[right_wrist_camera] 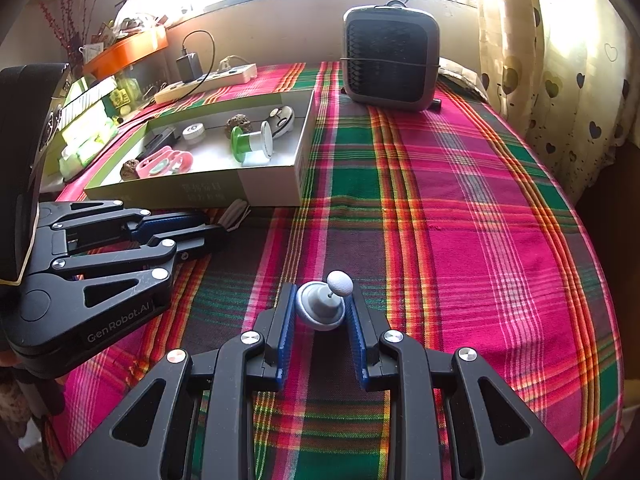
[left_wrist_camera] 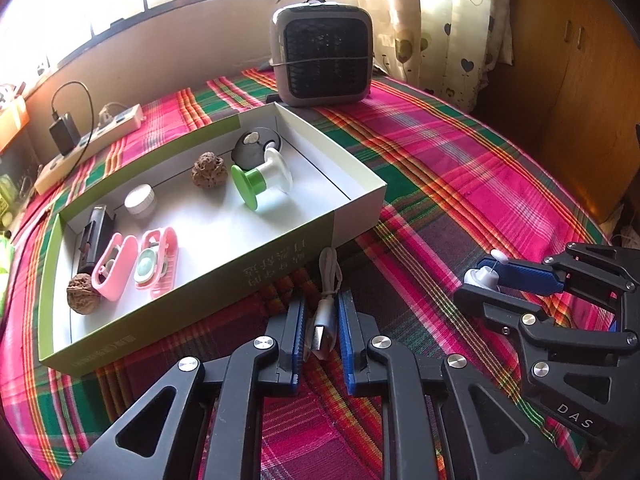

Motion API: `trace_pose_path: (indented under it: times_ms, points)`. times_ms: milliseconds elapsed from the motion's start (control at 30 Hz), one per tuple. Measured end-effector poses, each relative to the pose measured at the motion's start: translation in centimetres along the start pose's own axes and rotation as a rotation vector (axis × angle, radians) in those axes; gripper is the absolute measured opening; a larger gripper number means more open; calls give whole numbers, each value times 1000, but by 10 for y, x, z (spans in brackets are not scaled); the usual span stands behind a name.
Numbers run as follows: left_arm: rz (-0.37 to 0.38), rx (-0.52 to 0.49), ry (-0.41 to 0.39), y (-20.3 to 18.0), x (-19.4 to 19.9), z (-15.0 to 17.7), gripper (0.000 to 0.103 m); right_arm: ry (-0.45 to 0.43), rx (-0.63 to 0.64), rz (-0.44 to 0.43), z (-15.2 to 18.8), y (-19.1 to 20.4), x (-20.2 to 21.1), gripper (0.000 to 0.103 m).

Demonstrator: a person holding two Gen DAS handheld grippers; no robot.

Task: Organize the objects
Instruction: 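Close left tool on the white USB cable while right tool holds the knob stand, then lift the white cable with left tool while right tool lifts the knob stand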

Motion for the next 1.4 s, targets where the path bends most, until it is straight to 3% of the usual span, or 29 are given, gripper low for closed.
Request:
trace_pose_path:
  times_ms: [1400]
  points:
    - [2, 18, -22, -1, 9, 7, 11, -10, 22, 8, 0, 7, 4, 26]
Point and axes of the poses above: each gripper's, at about its wrist camera, not at the fingertips, and x roughly against the way its jaws point, y to its left, z to its underside, the point moved 6 cm from there along -x, roughly the way its jaws point, and after that the axes turned 6 degrees about x, right-handed, at the moved point
